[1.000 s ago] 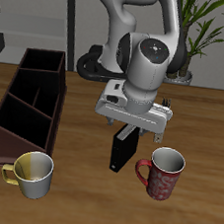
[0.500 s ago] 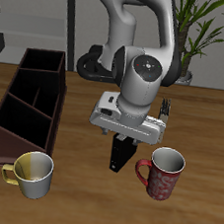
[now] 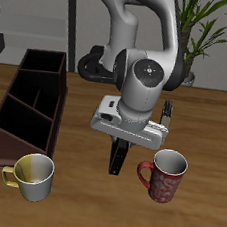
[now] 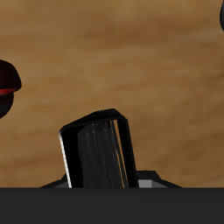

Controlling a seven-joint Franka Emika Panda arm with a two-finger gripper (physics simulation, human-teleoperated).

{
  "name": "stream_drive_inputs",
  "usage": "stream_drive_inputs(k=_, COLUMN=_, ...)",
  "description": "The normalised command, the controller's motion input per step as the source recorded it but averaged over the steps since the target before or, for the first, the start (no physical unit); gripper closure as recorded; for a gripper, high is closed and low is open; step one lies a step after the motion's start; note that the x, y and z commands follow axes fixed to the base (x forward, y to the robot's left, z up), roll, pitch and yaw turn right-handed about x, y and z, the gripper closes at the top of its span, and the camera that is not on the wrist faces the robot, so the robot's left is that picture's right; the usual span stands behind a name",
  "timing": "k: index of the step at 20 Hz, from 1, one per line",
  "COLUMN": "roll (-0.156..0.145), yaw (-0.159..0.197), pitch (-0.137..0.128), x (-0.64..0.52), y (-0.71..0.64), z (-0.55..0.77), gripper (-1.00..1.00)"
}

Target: Place the black book into the right desk caddy's back compartment

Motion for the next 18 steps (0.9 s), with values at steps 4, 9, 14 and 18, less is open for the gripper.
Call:
stream_drive_inputs(k=4, roll=-0.004, yaw=0.007, pitch=-0.02, x=0.0, y=-0.05, z=0.18, gripper=1.0)
stream_drive_inputs(k=9, roll=0.006, yaw=0.0, pitch=-0.036, x=-0.11, y=-0.08, z=0.38, gripper=1.0)
stream_drive_inputs(k=14, roll=0.044, yaw=0.085, pitch=-0.046, x=-0.19, y=-0.09, z=0.5, gripper=1.0)
stream_drive_inputs(k=18, roll=0.027, yaw=0.025, pitch=-0.028, x=-0.18, y=-0.27, z=0.46, gripper=1.0)
